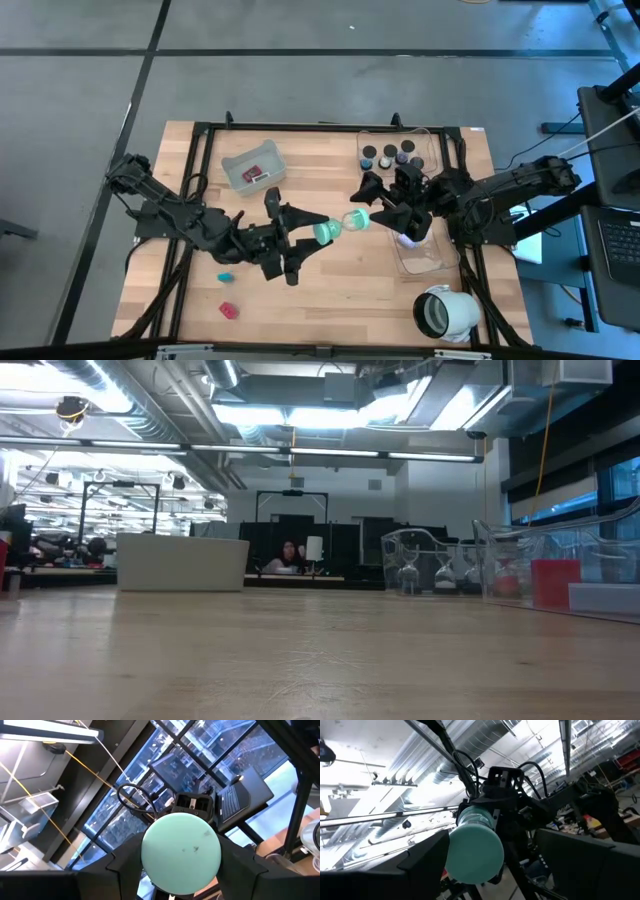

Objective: Pick & Place Office items
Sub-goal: Put the green hourglass into the top transparent bin

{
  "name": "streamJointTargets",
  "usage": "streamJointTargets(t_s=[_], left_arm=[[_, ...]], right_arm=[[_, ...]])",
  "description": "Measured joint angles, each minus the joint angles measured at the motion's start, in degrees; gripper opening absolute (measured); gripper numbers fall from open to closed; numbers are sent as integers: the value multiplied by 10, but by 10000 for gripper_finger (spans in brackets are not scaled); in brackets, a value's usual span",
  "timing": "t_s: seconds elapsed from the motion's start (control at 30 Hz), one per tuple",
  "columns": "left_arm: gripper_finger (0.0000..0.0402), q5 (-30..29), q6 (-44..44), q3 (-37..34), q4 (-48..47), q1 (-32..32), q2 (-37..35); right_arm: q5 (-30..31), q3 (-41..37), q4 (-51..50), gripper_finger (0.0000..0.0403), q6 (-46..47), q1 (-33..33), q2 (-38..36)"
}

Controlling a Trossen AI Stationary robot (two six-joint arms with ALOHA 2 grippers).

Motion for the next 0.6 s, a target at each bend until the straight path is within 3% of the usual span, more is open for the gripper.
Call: streamJointTargets(t_s=[0.33, 0.6], left_arm=[[199, -5, -1, -1, -3, -11, 1], [199, -9, 21, -1, 1, -31, 2]], right_arm=[[0, 0, 10, 306, -28, 0, 1], [36, 0, 12, 306, -40, -5, 1]])
